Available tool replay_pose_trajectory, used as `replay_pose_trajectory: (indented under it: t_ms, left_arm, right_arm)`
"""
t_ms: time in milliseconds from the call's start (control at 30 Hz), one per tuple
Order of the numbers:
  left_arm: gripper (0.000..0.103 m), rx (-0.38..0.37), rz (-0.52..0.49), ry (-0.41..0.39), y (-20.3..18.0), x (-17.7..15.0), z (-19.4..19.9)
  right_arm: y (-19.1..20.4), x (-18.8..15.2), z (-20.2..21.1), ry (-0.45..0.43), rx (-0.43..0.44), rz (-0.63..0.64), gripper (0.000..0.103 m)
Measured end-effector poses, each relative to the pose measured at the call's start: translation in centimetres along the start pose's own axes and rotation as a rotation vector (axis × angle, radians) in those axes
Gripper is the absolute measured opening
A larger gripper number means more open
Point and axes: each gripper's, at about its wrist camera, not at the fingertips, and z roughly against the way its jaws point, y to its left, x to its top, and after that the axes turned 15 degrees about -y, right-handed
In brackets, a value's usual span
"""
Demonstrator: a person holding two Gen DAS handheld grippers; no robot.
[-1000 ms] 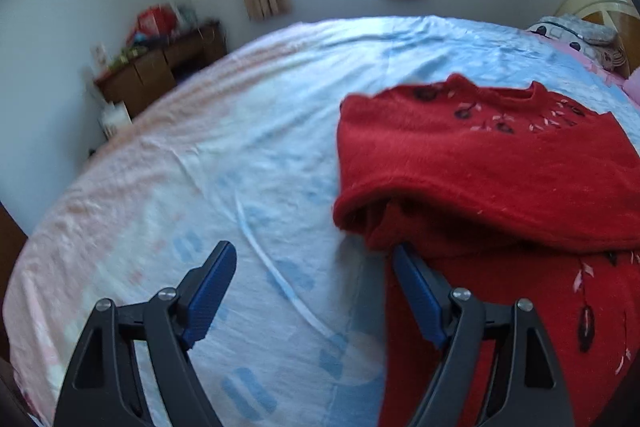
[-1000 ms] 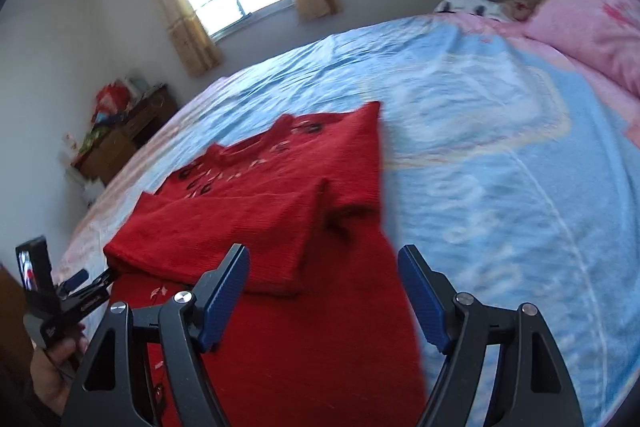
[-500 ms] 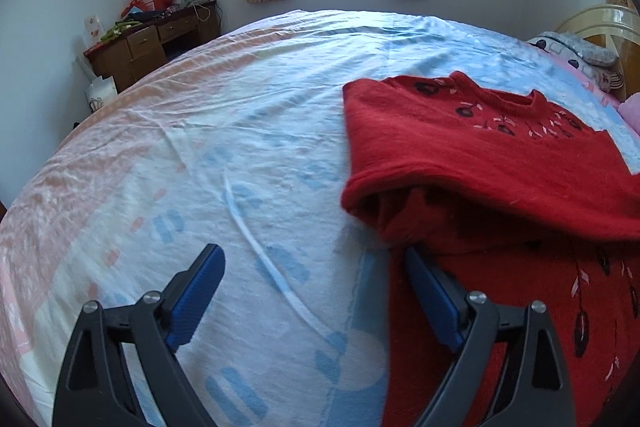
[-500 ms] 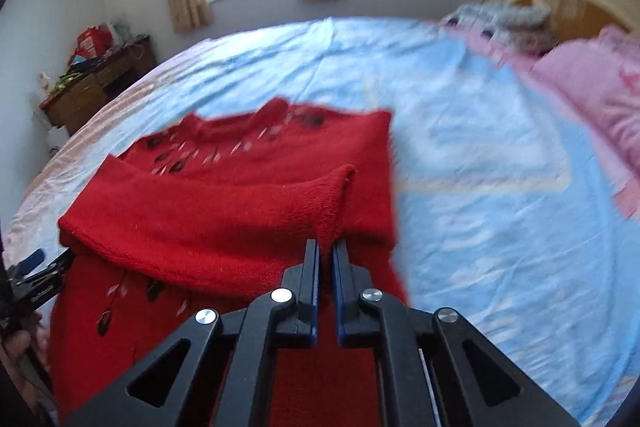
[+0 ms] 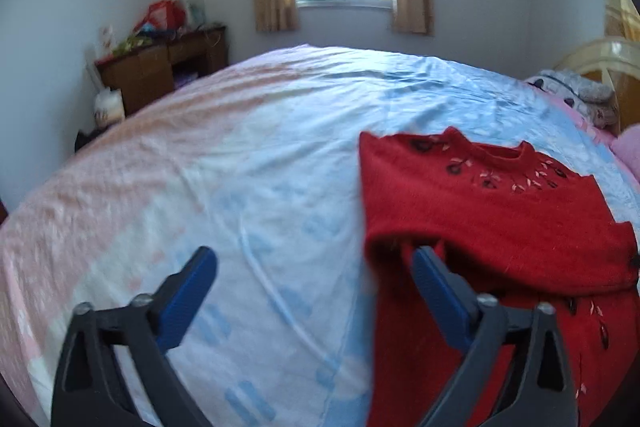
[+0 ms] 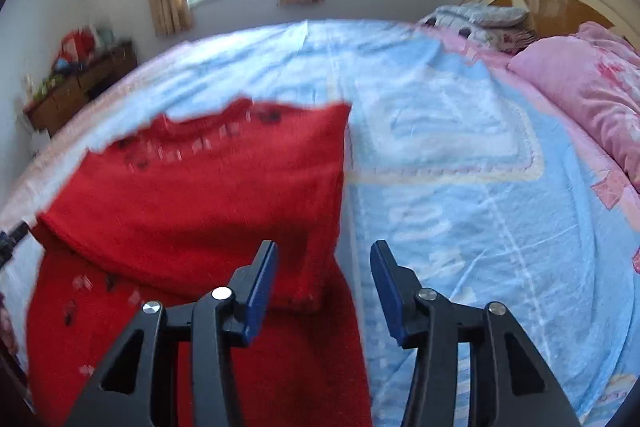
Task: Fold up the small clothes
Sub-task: 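Press and smooth the folded sleeves on the sweater body with the right gripper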
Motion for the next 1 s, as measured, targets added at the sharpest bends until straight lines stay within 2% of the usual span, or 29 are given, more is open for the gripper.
replay_pose_trajectory:
  t_ms: [100, 200, 267, 333, 400, 433, 500, 533, 567, 633, 733, 833, 1000]
  left_arm:
    - [0.103, -0.004, -0.062, 0.081, -1.1, 0.2, -1.7]
    - [0.103, -0.037, -0.013, 0.097, -1.0, -0.4, -1.3]
    - [0.103, -0.042, -0.026, 0.092, -1.6, -0.6, -1.4]
    - [0.103, -0.015, -0.057, 0.086, -2.2, -0.5, -2.2]
    - [0.103, -0.007, -0.075, 0.128, -2.4, -0.3, -3.8]
    - [0.103, 0.023, -0.075, 0.141, -2.3, -0.2, -4.6]
    - [0.103, 0.072, -0.065, 0.153, -1.3, -0.3, -5.7]
    - [0.103, 0.091, -0.063, 0.195, -0.8, -0.8, -6.5]
    - [0.103, 0.062, -0.012, 0.219, -0.1, -1.2, -6.7]
    - [0.103, 0.055, 0.04, 0.222, 1.1, -1.7, -5.9]
    - [0.103, 0.039, 0.063, 0.202, 1.8, -2.5, -4.1]
    - [0.103, 0.019, 0.097, 0.222, 2.2, -2.4, -2.9]
    - [0.103, 0.036, 0.13, 0.058, 2.5, 0.1, 0.0]
  right_arm:
    - [1.4, 0.8, 1.1, -0.036, 0.043, 0.011, 0.051]
    - [3.0, 0.8, 1.5, -0.037, 0.103, 0.04, 0.058]
    - [4.1, 0.1, 1.4, -0.039, 0.117, 0.074, 0.058]
    - [4.7, -0.5, 1.1, -0.027, 0.118, 0.093, 0.058]
    - [5.0, -1.0, 1.0, -0.014, 0.121, 0.095, 0.058]
    - [5.1, -1.1, 1.0, -0.014, 0.127, 0.092, 0.058]
    - [5.0, -1.1, 1.0, -0.016, 0.132, 0.093, 0.058]
    - [4.8, -1.1, 1.0, -0.017, 0.13, 0.092, 0.058]
    - [4.6, -1.1, 0.9, -0.018, 0.128, 0.088, 0.058]
    - [4.2, -1.2, 0.5, -0.008, 0.127, 0.079, 0.059]
    - [3.2, -1.3, -0.5, 0.021, 0.091, 0.066, 0.059]
    - [1.8, -1.0, -0.2, 0.009, 0.069, 0.015, 0.059]
    - [1.6, -0.1, 0.8, -0.039, 0.12, -0.006, 0.059]
